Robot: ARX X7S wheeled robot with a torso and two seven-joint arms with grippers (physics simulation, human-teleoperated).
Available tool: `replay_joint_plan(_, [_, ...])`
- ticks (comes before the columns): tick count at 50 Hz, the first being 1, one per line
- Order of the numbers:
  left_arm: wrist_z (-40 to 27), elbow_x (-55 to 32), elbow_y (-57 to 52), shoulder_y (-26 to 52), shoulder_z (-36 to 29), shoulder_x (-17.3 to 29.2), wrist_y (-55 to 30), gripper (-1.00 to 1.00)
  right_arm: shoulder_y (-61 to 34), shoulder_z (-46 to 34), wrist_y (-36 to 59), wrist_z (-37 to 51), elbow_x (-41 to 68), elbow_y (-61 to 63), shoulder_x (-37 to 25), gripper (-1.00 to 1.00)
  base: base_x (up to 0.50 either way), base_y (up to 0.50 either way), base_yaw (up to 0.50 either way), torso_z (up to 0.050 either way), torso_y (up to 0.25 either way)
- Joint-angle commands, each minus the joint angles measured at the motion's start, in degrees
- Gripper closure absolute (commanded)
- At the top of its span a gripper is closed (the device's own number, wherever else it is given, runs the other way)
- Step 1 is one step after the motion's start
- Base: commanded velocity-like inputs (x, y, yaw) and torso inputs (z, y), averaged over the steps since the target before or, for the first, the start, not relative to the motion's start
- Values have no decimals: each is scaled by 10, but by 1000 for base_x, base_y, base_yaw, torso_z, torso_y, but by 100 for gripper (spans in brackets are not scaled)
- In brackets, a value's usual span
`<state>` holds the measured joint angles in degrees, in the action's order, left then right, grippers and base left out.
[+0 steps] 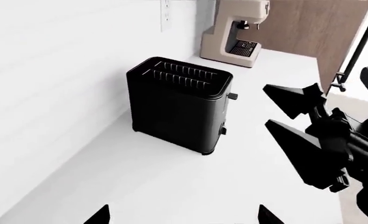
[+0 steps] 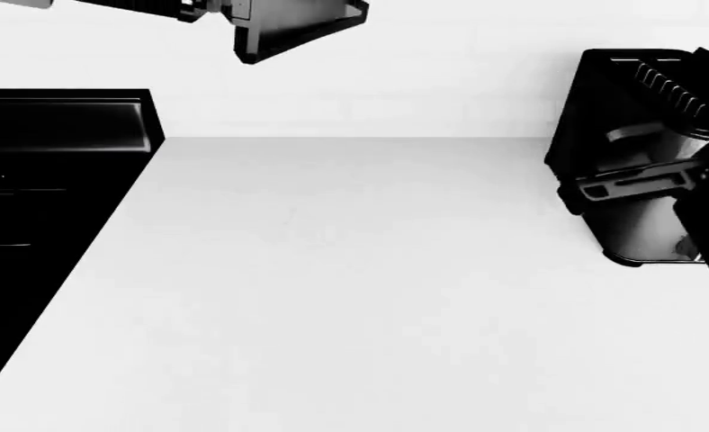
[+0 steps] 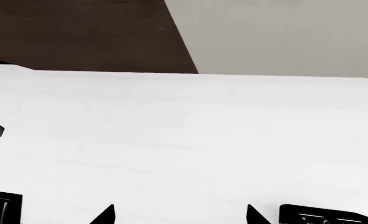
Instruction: Pick the eggplant, corn from the counter and place them in the cabinet. Then close the cabinet.
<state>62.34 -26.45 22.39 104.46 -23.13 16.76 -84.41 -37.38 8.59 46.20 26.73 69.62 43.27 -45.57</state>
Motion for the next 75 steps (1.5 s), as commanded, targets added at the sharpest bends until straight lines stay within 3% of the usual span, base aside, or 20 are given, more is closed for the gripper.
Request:
replay_joint_plan(1, [-29, 17, 17, -18, -8, 14, 17, -100, 57, 108, -23, 31, 54, 37, -32, -100, 0, 0, 0, 0, 0])
replay_joint_plan(12, [-41, 12, 8, -36, 8, 31, 8, -100, 151, 259, -42, 45, 90, 79, -42, -100, 0, 0, 0, 0, 0])
replay_joint_plan(17, [-48, 2, -16, -46, 24, 39, -7, -100, 138, 319, -62, 85, 112, 89, -54, -100, 0, 0, 0, 0, 0])
replay_joint_plan(26, [-54, -8, -31, -52, 29, 44, -16, -100, 84, 322, -86, 121, 143, 74, -89, -100, 0, 0, 0, 0, 0])
replay_joint_plan(32, [-58, -15, -40, -56, 30, 45, -21, -100, 9, 258, -105, 145, 161, 50, -134, -100, 0, 0, 0, 0, 0])
replay_joint_plan(38, [-61, -20, -42, -59, 30, 46, -23, -100, -134, 98, -113, 161, 163, 7, -179, -100, 0, 0, 0, 0, 0])
replay_joint_plan(44, [-65, -28, -42, -62, 33, 48, -27, -100, -263, -36, -72, 162, 155, -27, -177, -100, 0, 0, 0, 0, 0])
replay_joint_plan(55, [-73, -38, -41, -61, 33, 50, -27, -100, -296, -58, -61, 161, 157, -29, -174, -100, 0, 0, 0, 0, 0])
replay_joint_plan(64, [-90, -50, -55, -70, 41, 52, -32, -100, -543, -152, 18, 119, 147, -111, -156, -100, 0, 0, 0, 0, 0])
replay_joint_plan(75, [-108, -47, -53, -88, 25, 63, -26, -100, -659, -196, 45, 54, 90, -171, -125, -100, 0, 0, 0, 0, 0])
